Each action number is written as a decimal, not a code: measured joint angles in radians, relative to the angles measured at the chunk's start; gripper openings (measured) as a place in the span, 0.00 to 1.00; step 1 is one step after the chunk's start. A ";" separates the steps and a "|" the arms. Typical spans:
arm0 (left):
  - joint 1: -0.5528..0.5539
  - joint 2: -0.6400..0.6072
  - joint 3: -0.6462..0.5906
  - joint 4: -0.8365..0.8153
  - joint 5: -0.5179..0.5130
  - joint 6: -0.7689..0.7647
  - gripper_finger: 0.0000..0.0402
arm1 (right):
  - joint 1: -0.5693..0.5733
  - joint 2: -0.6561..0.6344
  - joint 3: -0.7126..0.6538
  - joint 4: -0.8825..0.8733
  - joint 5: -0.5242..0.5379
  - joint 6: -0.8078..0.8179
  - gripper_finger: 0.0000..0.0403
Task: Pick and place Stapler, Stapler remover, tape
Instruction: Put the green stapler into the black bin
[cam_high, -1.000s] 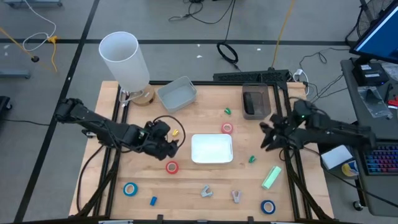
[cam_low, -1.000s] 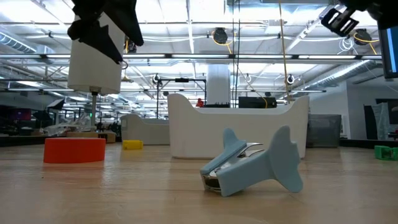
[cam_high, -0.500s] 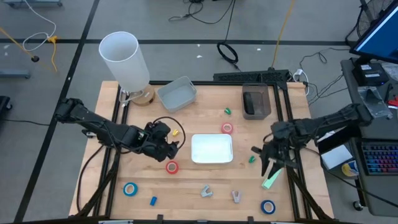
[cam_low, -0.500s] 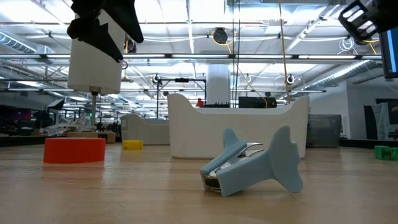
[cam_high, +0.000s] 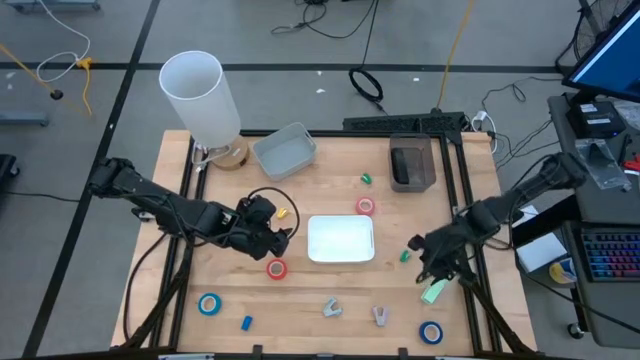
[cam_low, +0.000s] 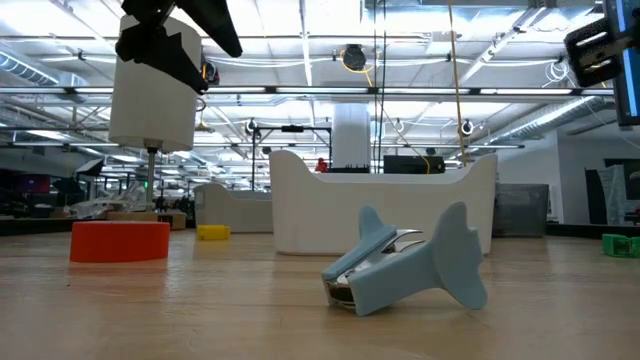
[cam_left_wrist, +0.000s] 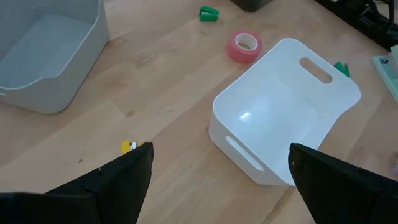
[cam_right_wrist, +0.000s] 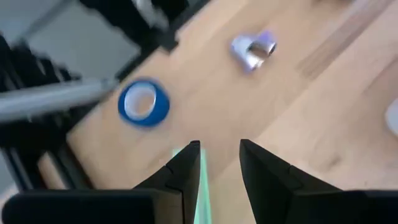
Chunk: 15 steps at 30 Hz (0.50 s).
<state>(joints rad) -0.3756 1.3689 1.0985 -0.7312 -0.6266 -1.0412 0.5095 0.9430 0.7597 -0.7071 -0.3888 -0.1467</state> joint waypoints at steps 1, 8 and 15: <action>0.000 0.000 0.000 0.000 0.000 0.000 0.91 | 0.019 0.017 0.008 -0.016 0.001 -0.005 0.26; 0.000 0.000 0.000 -0.001 0.025 0.001 0.91 | 0.157 0.112 0.025 -0.116 0.030 -0.058 0.26; 0.000 0.000 0.000 -0.003 0.050 0.014 0.91 | 0.227 0.182 0.025 -0.124 0.192 -0.045 0.26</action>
<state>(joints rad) -0.3756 1.3689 1.0985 -0.7338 -0.5770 -1.0268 0.7365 1.1248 0.7849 -0.8313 -0.1966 -0.1914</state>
